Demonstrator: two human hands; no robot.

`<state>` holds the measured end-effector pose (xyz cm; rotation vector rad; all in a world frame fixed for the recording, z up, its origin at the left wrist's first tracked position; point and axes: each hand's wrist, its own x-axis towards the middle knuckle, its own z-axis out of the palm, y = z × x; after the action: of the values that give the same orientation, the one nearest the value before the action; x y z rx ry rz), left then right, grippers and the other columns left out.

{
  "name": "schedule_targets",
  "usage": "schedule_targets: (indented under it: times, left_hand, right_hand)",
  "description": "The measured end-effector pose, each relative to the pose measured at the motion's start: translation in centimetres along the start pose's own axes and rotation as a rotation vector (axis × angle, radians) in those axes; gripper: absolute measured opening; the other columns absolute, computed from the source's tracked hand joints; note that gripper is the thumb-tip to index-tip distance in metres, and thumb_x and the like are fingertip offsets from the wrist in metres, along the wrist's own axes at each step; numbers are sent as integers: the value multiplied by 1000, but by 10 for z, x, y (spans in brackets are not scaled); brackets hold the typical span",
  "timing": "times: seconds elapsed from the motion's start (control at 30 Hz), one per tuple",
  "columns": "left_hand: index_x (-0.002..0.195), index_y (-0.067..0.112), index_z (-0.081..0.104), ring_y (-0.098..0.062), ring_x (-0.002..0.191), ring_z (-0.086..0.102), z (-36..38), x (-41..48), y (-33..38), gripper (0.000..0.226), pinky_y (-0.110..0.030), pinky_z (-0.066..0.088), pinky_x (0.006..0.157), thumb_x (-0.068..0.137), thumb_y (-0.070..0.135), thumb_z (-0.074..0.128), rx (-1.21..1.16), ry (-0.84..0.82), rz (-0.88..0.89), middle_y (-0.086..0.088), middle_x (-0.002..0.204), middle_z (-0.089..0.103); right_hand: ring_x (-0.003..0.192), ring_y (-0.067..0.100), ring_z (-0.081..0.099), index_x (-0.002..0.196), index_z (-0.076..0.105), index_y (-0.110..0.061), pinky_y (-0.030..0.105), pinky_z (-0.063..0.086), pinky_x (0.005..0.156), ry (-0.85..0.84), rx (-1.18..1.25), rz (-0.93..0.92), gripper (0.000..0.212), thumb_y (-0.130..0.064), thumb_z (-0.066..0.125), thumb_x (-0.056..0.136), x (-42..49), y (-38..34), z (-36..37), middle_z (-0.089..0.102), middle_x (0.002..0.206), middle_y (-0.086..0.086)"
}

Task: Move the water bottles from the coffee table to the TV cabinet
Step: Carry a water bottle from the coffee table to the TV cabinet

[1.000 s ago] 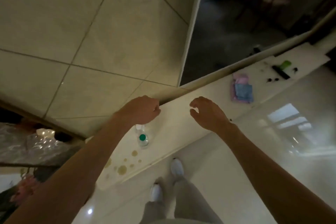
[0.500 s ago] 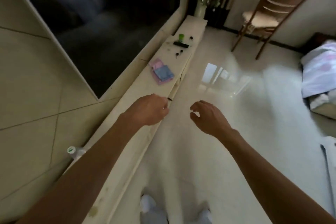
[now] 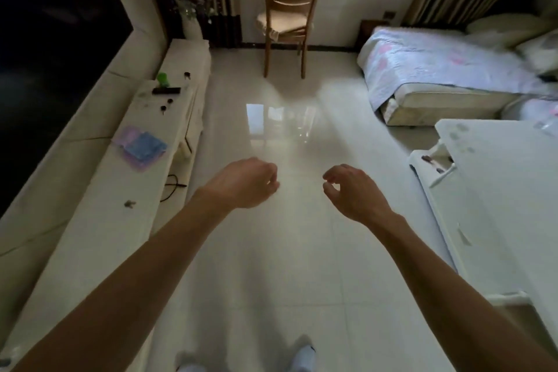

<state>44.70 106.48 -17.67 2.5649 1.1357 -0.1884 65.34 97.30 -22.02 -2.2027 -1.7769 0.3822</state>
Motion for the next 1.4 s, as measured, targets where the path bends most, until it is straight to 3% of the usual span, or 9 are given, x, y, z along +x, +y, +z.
schedule_targets:
  times: [0.23,0.43,0.87,1.4]
  left_hand:
    - [105,19,66,-25,94,66,-4,88,119,28,-35,54,79,97,38,46,107,38,223,-4,106,71]
    - [106,17,66,-23,92,66,1,140,179,28,-30,50,73,98,36,46,130,-4,351,-2,106,70]
    - [101,18,65,-22,87,66,-11,325,168,27,-40,57,78,97,36,46,163,-91,504,-2,99,70]
    - [109,13,64,-24,93,65,-85,555,189,33,-36,53,76,100,36,42,273,-130,698,-4,107,69]
  right_hand:
    - [93,15,63,111,68,-15,33,53,85,131,28,212,25,-27,58,92,-32,125,-64,69,106,1]
    - [94,15,63,110,68,-15,28,50,83,175,54,362,23,-27,57,93,-39,186,-83,69,105,0]
    - [97,19,63,110,67,-14,33,51,84,135,31,566,24,-26,55,93,72,257,-94,68,107,1]
    - [100,18,63,111,66,-17,34,51,84,194,52,729,26,-28,52,92,263,327,-139,69,108,-1]
